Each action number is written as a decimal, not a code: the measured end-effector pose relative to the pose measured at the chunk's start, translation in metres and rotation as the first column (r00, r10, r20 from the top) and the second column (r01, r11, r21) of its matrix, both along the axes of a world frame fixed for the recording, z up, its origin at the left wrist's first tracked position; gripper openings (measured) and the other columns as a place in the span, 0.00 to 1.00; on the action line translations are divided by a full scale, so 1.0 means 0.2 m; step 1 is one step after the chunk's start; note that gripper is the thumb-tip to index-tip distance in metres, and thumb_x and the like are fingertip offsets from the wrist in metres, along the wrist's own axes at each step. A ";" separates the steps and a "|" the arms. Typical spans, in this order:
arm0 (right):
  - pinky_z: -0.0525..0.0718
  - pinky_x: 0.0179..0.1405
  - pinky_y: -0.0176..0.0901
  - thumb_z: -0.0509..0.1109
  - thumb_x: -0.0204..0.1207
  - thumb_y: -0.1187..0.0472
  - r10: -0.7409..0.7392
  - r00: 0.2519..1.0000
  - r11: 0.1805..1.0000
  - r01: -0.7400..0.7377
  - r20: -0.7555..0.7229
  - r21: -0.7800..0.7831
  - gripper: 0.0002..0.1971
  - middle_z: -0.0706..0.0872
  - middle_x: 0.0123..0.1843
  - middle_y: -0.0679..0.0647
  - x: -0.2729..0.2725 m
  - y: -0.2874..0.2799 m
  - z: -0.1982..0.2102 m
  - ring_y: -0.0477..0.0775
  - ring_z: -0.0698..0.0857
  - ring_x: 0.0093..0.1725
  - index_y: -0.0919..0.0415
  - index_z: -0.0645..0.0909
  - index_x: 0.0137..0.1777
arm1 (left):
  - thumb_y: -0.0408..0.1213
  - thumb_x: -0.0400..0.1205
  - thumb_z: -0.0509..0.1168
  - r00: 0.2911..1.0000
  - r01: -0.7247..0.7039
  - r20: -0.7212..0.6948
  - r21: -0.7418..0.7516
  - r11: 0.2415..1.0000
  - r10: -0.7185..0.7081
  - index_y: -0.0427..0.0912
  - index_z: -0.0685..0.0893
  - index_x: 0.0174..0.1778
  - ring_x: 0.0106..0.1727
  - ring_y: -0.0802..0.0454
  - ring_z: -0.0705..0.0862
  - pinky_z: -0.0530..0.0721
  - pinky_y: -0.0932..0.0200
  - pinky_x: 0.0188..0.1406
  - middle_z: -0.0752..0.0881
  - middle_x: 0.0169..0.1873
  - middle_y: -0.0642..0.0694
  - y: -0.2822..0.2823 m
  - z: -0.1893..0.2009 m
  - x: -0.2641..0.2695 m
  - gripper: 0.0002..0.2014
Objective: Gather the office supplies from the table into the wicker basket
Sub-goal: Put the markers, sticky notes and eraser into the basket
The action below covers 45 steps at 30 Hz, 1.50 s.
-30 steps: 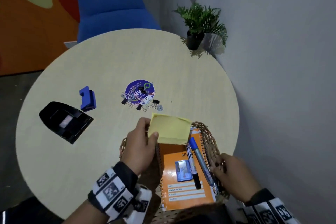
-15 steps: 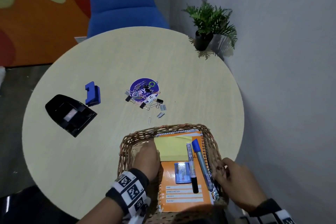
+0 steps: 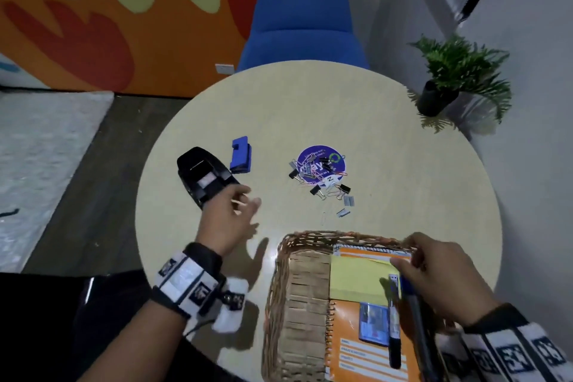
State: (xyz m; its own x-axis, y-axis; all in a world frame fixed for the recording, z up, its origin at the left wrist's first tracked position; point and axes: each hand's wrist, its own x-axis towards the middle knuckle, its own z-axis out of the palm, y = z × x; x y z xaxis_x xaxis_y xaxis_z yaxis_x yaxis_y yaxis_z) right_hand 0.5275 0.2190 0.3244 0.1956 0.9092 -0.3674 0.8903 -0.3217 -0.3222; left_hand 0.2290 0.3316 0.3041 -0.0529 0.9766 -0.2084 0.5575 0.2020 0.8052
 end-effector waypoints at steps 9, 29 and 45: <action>0.87 0.28 0.38 0.76 0.73 0.60 -0.135 0.842 0.989 0.082 -0.522 -0.123 0.08 0.86 0.39 0.57 -0.71 1.07 -0.26 0.52 0.86 0.30 0.66 0.83 0.42 | 0.47 0.75 0.72 0.888 -0.390 0.110 -0.331 0.859 0.446 0.36 0.70 0.71 0.54 0.37 0.85 0.86 0.41 0.57 0.82 0.61 0.31 0.62 -0.43 -0.66 0.32; 0.83 0.25 0.33 0.66 0.79 0.69 -0.290 0.558 0.882 0.471 -0.778 0.009 0.13 0.79 0.27 0.54 -0.66 1.23 -0.09 0.45 0.82 0.22 0.61 0.75 0.33 | 0.25 0.81 0.63 0.869 -0.084 0.492 0.025 0.996 0.061 0.49 0.84 0.42 0.38 0.61 0.89 0.88 0.62 0.48 0.91 0.30 0.59 0.37 -0.10 -0.52 0.13; 0.87 0.34 0.35 0.66 0.80 0.69 -0.502 0.430 0.857 0.131 -0.751 -0.498 0.17 0.76 0.25 0.56 -0.50 -0.39 -0.33 0.43 0.88 0.28 0.64 0.71 0.29 | 0.22 0.80 0.62 0.758 0.165 0.636 0.026 0.986 -0.144 0.42 0.82 0.45 0.39 0.59 0.90 0.89 0.63 0.47 0.92 0.33 0.51 -0.11 0.15 0.03 0.10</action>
